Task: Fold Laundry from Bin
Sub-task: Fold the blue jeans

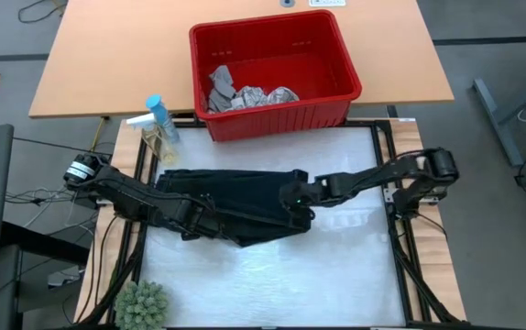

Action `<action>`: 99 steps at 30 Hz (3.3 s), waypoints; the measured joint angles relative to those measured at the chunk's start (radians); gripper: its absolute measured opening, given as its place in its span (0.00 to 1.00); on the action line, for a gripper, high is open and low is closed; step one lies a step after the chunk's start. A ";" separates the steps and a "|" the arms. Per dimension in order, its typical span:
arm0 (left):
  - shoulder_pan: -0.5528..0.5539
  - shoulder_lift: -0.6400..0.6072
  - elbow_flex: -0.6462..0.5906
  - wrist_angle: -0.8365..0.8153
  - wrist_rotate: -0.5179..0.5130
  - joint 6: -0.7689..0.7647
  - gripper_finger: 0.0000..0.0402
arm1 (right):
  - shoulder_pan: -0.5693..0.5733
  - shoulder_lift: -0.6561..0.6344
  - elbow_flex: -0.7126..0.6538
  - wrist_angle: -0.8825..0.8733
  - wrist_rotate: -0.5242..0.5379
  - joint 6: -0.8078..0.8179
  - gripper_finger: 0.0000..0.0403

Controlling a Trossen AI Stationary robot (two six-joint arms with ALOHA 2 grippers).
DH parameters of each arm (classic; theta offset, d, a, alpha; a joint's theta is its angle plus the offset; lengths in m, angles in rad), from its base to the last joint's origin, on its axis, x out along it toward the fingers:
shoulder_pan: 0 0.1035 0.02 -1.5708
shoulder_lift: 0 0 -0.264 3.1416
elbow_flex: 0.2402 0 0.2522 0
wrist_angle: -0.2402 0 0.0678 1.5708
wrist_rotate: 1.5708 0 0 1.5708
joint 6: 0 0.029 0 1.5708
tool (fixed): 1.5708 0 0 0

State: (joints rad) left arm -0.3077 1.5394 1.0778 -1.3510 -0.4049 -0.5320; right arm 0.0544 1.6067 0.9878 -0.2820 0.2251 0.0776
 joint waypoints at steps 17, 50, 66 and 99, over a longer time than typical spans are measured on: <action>-0.002 0.001 0.016 -0.181 0.098 0.214 0.02 | -0.012 0.258 0.010 0.048 -0.087 -0.055 0.13; -0.006 -0.128 0.021 -0.225 0.372 -0.340 0.35 | -0.045 0.250 -0.050 0.045 -0.119 -0.079 0.09; -0.172 -0.647 -0.166 -0.011 -0.084 -1.339 0.35 | -0.051 0.250 -0.050 0.045 -0.125 -0.086 0.09; -0.056 -0.238 -0.369 0.400 0.217 -1.335 0.35 | -0.061 0.243 -0.068 -0.005 -0.110 0.039 0.07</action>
State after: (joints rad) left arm -0.3640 1.3014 0.7090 -0.9514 -0.1882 -1.8666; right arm -0.0065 1.8494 0.9199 -0.2872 0.1146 0.1170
